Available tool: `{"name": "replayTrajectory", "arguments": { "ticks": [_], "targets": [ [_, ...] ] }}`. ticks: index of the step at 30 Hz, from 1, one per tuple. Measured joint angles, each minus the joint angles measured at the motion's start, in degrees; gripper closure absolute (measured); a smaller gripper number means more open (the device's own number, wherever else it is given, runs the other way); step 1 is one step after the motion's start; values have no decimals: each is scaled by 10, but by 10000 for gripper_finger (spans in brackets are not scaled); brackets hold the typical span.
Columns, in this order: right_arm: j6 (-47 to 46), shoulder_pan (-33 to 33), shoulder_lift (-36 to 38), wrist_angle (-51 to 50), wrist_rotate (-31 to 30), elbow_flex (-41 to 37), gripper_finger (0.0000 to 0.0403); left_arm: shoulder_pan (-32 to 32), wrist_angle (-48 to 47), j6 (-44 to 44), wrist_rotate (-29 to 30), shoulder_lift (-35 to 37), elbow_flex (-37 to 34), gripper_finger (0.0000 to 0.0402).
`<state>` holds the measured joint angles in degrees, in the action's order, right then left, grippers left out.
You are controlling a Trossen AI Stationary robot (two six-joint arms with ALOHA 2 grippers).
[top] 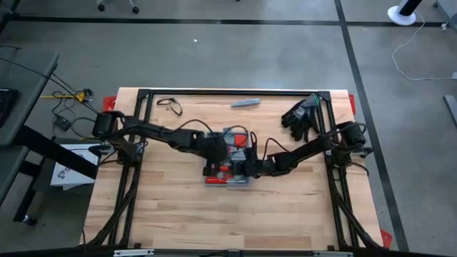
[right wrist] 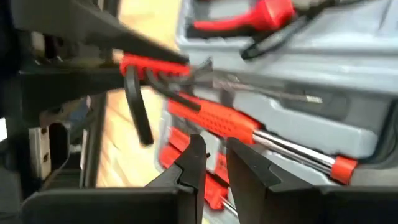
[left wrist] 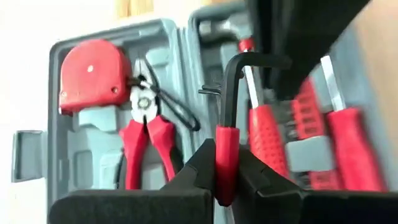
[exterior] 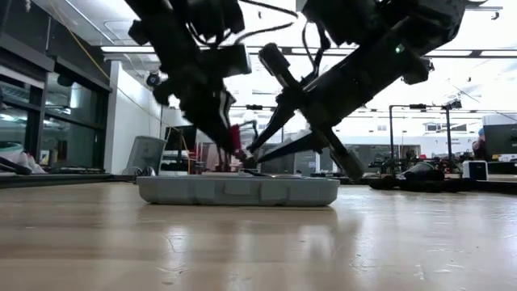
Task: Prefit tool cases
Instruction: Remove the orange hex key set from the gray prefit tool case
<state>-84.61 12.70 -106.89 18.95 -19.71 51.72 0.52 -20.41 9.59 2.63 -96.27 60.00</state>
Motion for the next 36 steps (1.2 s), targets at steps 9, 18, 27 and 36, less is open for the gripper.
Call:
{"name": "replayTrajectory", "arguments": {
  "ticks": [9,18,27,36],
  "targets": [
    [11,27,66,-84,-51,0,346,-143,18,-67,-194,19,29,393],
    [8,28,117,-244,-30,0,346,-323,107,-236,-389,-98,72,393],
    [71,-7,122,-280,52,-1,346,-385,114,-372,-495,-262,187,393],
    [215,-70,122,-299,145,-1,346,-396,135,-418,-487,-285,212,340]
  ]
}}
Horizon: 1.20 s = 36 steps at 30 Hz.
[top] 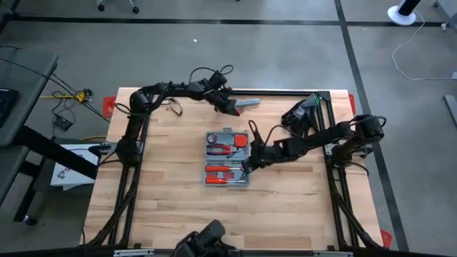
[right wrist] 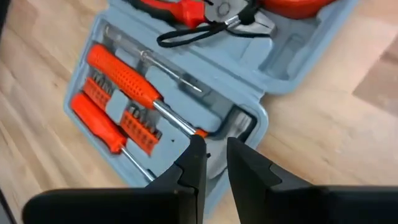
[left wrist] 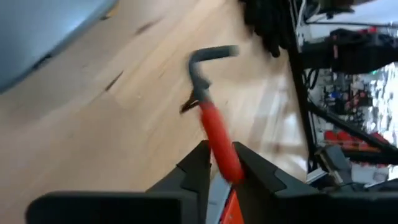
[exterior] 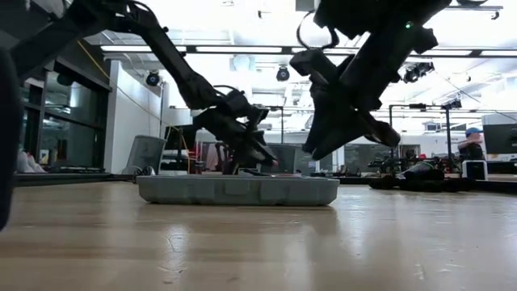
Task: Prefit tool cases
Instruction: Remove the orange hex key set from the gray prefit tool case
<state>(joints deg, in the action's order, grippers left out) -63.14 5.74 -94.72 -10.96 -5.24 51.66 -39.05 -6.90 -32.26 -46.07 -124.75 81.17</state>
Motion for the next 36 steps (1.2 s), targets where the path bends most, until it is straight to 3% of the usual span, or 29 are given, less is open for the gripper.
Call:
{"name": "replayTrajectory", "arguments": {
  "ticks": [10,14,20,24,30,36],
  "targets": [
    [134,-56,0,-31,128,0,346,0,-13,-51,2,2,0,325],
    [174,-62,4,-52,148,0,346,0,-68,-17,53,34,0,329],
    [196,-73,28,-67,124,0,346,6,-189,98,174,110,0,345],
    [169,-86,36,-62,91,0,346,24,-202,165,244,136,0,352],
    [90,-96,36,-20,51,0,346,54,-203,227,251,136,0,355],
    [7,-78,36,25,0,0,346,84,-220,286,205,136,0,355]
  ]
}}
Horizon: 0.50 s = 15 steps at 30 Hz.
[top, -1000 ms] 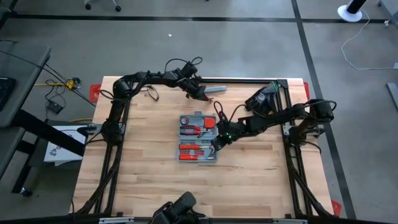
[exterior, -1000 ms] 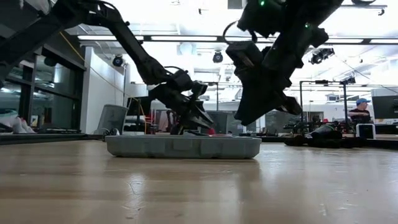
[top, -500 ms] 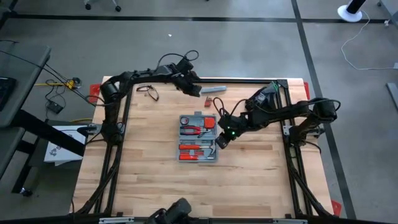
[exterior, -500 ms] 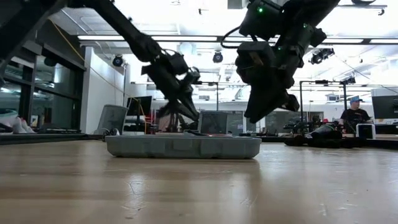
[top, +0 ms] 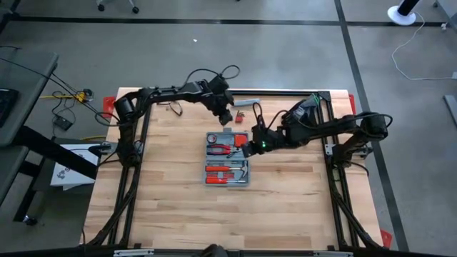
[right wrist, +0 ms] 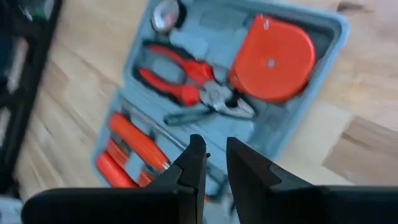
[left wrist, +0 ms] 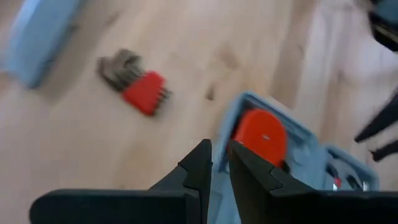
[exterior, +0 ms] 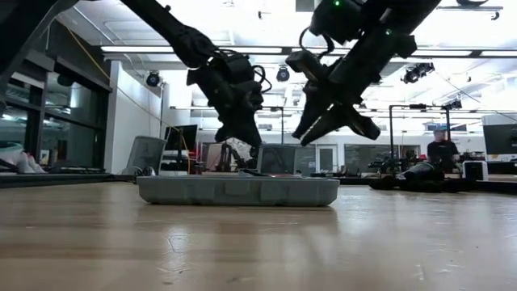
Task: Prefit tool cases
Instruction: Remove the orange hex key set from the gray prefit tool case
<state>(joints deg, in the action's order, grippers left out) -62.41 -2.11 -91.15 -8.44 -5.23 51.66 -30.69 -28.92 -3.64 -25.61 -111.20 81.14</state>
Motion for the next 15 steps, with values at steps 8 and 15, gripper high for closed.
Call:
{"name": "replayTrajectory", "arguments": {
  "ticks": [8,15],
  "targets": [
    [-47,14,0,10,-44,0,346,24,-44,30,-22,1,-1,355],
    [-31,-46,0,38,-11,0,346,37,-58,67,-60,56,-19,355]
  ]
}}
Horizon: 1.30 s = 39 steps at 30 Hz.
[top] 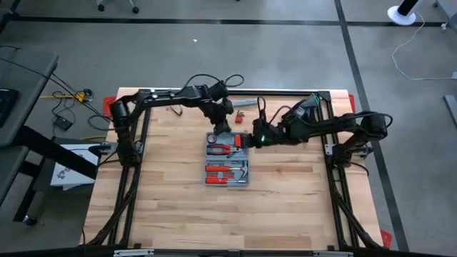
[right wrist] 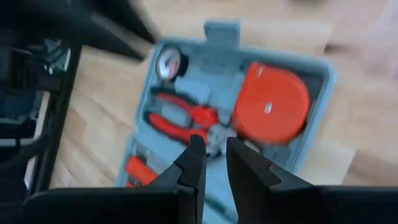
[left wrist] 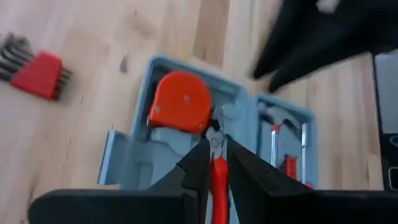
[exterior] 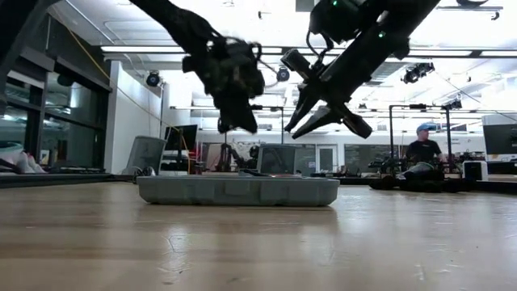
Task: Prefit tool cases
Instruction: Remove the orange hex key set from the gray prefit tool case
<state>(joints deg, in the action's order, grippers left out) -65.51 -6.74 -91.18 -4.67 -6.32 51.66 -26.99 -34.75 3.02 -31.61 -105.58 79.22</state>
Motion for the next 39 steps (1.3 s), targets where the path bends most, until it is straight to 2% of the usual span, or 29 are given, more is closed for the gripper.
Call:
{"name": "replayTrajectory", "arguments": {
  "ticks": [5,10,13,17,19,25,32,39],
  "targets": [
    [42,-69,0,-2,37,0,355,2,108,-49,18,105,-79,355],
    [96,-131,0,-2,63,0,393,8,140,-84,106,195,-167,355],
    [127,-167,-6,4,88,0,398,17,147,-108,142,226,-214,355],
    [142,-200,-34,50,140,0,402,32,168,-160,142,238,-262,355],
    [138,-208,-47,79,145,2,402,42,181,-174,142,238,-278,355],
    [164,-229,-104,65,157,73,403,66,221,-202,142,238,-305,355],
    [216,-250,-192,-10,174,204,403,76,227,-213,144,238,-308,355],
    [272,-262,-272,-126,190,325,403,77,225,-214,144,238,-307,355]
  ]
}}
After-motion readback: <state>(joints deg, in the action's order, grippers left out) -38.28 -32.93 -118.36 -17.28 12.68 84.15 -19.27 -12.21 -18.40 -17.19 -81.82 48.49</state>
